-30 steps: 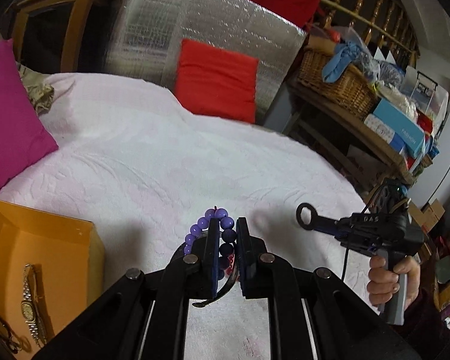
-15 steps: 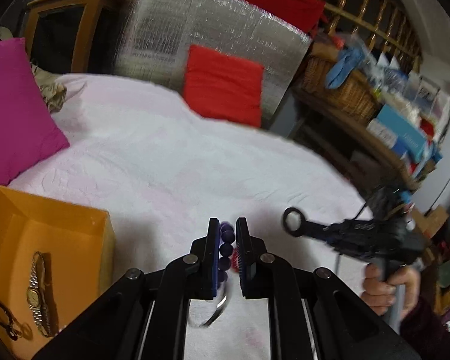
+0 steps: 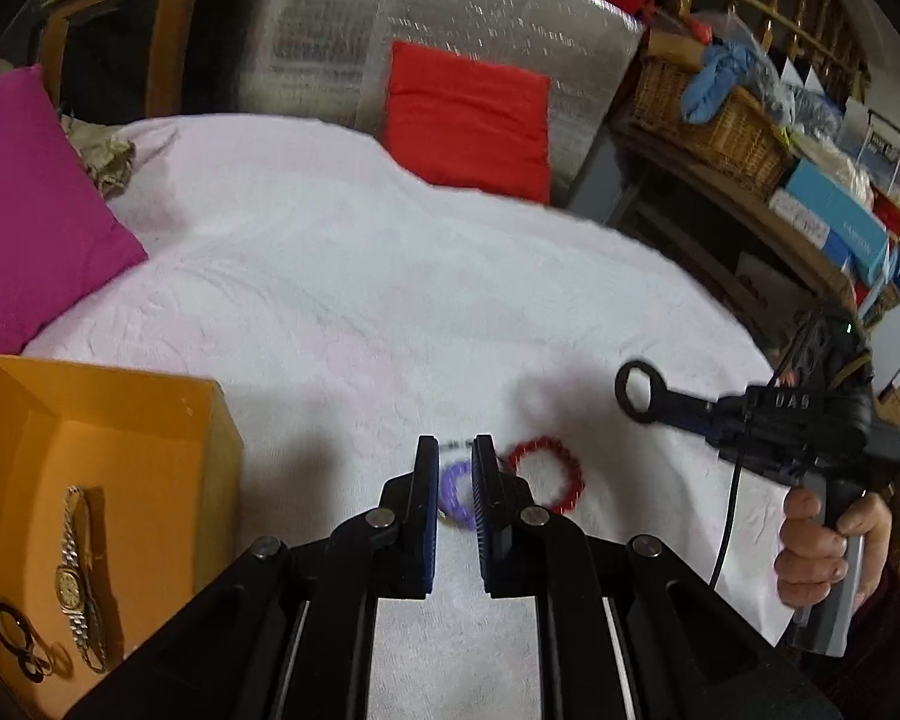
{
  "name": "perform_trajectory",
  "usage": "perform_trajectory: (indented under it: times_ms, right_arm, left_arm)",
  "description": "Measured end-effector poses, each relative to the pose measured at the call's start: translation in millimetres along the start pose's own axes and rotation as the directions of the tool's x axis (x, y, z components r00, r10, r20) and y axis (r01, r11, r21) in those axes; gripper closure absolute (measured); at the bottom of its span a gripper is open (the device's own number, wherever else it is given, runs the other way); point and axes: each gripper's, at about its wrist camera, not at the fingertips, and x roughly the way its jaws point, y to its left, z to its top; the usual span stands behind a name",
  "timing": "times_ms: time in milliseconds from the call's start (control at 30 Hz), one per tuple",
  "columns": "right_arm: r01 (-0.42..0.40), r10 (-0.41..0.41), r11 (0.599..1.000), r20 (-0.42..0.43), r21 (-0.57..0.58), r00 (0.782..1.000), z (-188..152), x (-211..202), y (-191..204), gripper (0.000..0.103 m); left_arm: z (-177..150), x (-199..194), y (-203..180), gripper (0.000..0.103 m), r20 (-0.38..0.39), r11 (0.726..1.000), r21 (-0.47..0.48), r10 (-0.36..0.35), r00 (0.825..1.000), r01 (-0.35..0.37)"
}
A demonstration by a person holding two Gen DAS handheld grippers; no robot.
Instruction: Organize jewelry
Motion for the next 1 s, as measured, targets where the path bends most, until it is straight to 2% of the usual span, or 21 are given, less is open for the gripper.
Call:
perform_trajectory:
  times_ms: [67,100,167,267,333,367,467,533,600,667,733,900,967,1000]
  right_arm:
    - [0.008,-0.008,1.000,0.003,0.002,1.000,0.2,-0.8,-1.3,0.094]
    - [0.008,-0.008,1.000,0.003,0.007,1.000,0.8,-1.2,-2.3,0.094]
    - [0.009,-0.009,1.000,0.004,0.016,1.000,1.9,-1.8,-4.8,0.094]
    - [0.011,-0.011,1.000,0.008,0.023,1.000,3.6,-3.7,-6.7,0.094]
    - [0.012,-0.012,1.000,0.012,0.019,1.000,4.3,-5.0,-6.7,0.094]
    - [0.011,-0.011,1.000,0.011,0.020,1.000,4.7,-5.2,-7.4,0.094]
    - [0.016,-0.017,1.000,0.009,0.020,1.000,5.1,-5.9,-8.7,0.094]
    - [0.016,-0.016,1.000,0.006,0.026,1.000,5.3,-6.9,-10.8,0.094]
    - [0.019,-0.019,0.999,0.008,0.031,1.000,6.1,-8.2,-12.5,0.094]
    - [0.016,-0.017,0.999,0.010,0.041,1.000,7.2,-9.6,-14.1,0.094]
    - [0.017,-0.018,0.999,0.016,0.044,1.000,8.3,-11.2,-14.5,0.094]
    - [0.012,-0.013,0.999,0.019,0.046,1.000,8.4,-11.0,-13.5,0.094]
    - [0.011,-0.012,0.999,0.015,0.045,1.000,8.3,-10.2,-13.0,0.094]
    - [0.014,-0.014,0.999,0.015,0.044,1.000,8.0,-9.9,-12.8,0.094]
  left_arm:
    - [-5.0,7.1,-8.5,0.088,-0.033,0.999,0.032,0.002,0.999,-0.001]
    - [-7.6,11.6,-13.2,0.075,-0.056,0.999,0.049,0.005,0.998,-0.002]
    - [-13.2,21.1,-22.2,0.053,-0.104,0.997,0.075,0.026,0.994,-0.018]
    - [-20.3,28.1,-41.7,0.053,-0.093,0.982,0.168,0.100,0.991,-0.083]
    - [-23.6,31.0,-54.0,0.049,-0.079,0.972,0.219,0.109,0.991,-0.089]
    - [-24.4,34.6,-59.5,0.045,-0.077,0.966,0.238,0.123,0.989,-0.101]
    - [-24.4,51.2,-68.3,0.044,-0.069,0.947,0.269,0.199,0.978,-0.174]
    - [-25.3,64.3,-62.9,0.044,-0.093,0.940,0.260,0.251,0.963,-0.220]
    - [-26.3,77.4,-50.6,0.044,-0.137,0.931,0.236,0.317,0.939,-0.280]
    - [-27.4,84.4,-35.0,0.043,-0.180,0.930,0.199,0.343,0.922,-0.308]
    - [-24.8,82.3,-19.4,0.044,-0.176,0.922,0.166,0.378,0.909,-0.351]
    - [-13.8,64.8,6.7,0.044,-0.152,0.925,0.064,0.379,0.913,-0.374]
    - [-9.6,55.6,7.2,0.045,-0.114,0.939,0.049,0.344,0.932,-0.341]
    - [-7.7,55.4,4.3,0.045,-0.098,0.940,0.056,0.340,0.935,-0.336]
